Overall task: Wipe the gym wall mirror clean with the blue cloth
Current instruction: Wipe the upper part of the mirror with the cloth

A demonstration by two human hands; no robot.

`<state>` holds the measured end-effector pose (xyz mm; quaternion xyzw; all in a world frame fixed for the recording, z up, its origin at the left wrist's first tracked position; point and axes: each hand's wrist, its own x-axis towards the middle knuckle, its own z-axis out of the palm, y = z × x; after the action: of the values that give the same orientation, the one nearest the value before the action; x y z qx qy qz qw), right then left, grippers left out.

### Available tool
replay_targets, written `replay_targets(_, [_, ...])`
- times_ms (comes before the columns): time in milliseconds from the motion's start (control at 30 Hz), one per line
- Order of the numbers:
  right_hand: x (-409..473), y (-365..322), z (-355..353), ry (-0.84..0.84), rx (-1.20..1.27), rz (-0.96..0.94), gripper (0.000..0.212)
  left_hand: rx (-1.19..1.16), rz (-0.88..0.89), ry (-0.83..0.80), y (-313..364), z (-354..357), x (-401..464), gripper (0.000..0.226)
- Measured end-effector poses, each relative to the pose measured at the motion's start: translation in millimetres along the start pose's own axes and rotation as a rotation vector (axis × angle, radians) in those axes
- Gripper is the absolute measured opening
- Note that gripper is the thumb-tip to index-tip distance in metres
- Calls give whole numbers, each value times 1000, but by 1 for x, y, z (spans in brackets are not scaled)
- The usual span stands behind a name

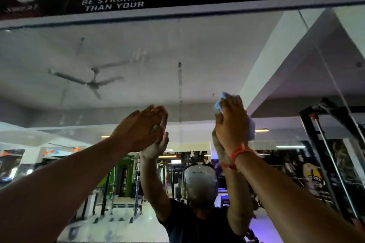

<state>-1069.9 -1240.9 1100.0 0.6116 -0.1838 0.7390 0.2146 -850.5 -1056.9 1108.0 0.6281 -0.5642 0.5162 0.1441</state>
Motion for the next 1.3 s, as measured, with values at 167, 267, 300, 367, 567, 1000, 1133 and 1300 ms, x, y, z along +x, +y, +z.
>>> replay_targets(167, [-45, -105, 50, -310, 78, -719, 49, 20, -31, 6, -65, 2, -19, 86])
replay_targets(267, [0, -107, 40, -254, 71, -593, 48, -7, -40, -19, -94, -2, -33, 95])
replay_targets(300, [11, -103, 37, -184, 100, -488, 45, -14, -47, -19, -101, -3, -35, 90])
replay_targets(367, [11, -111, 47, -76, 83, -302, 47, 18, -72, -7, -120, -1, -39, 75])
replay_targets(567, [-47, -188, 105, -413, 76, -772, 54, 34, -174, -56, -162, 16, -48, 70])
replay_targets(1000, [-5, -205, 119, -371, 49, -731, 47, 66, -129, -41, -208, 28, -65, 74])
replay_targets(1133, [56, -177, 117, -210, -55, -607, 49, 87, -87, 2, -223, 29, -58, 76])
replay_targets(1300, [8, -236, 155, -136, 78, -422, 42, 45, -79, 50, -239, 28, -40, 88])
